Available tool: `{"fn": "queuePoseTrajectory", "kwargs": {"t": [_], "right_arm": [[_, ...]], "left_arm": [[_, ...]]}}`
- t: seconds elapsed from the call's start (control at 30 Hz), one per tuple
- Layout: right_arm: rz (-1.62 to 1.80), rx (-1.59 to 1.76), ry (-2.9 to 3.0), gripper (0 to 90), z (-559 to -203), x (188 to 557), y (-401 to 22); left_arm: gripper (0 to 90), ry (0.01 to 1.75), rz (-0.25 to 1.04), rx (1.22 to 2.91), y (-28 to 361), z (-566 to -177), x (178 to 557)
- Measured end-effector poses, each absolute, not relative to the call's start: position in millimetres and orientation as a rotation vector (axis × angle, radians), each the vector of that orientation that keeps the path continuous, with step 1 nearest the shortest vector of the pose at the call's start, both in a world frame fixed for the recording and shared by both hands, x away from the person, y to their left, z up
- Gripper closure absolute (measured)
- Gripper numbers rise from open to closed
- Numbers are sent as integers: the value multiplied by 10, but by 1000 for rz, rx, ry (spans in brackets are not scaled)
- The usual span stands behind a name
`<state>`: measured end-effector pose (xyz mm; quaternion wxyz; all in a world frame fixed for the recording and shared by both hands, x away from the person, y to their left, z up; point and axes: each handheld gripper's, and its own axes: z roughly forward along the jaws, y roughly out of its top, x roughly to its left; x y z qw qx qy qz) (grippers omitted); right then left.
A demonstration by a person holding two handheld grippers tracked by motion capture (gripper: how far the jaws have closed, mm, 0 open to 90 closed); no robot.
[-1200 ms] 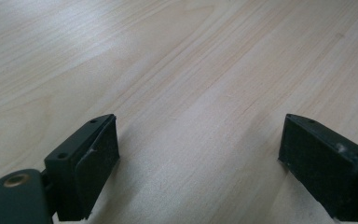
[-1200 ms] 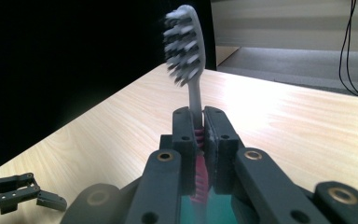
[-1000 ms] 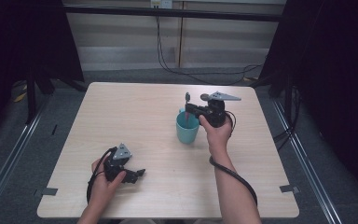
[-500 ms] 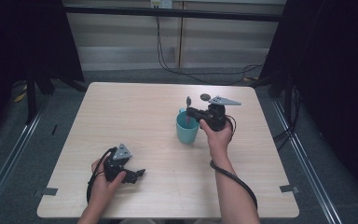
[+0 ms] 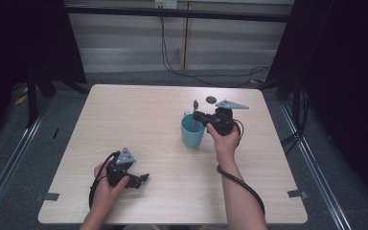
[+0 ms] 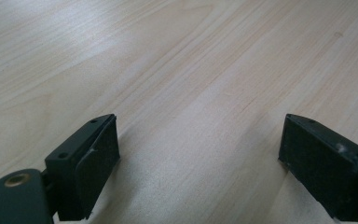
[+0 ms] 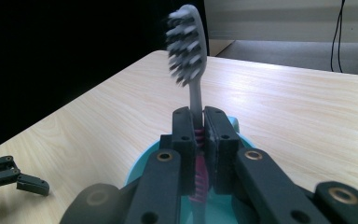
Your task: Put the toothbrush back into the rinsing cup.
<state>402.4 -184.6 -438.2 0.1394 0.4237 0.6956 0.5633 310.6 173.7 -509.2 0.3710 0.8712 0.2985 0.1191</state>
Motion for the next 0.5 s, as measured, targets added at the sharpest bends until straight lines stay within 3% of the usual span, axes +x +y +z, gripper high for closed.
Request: {"fn": "queuePoseTrajectory", "kwargs": {"t": [0.5], "right_arm": [[1617, 1268, 1957, 827, -4406, 3961, -2024]], "left_arm": [[117, 765, 306, 2234, 1738, -5092, 3106]]}}
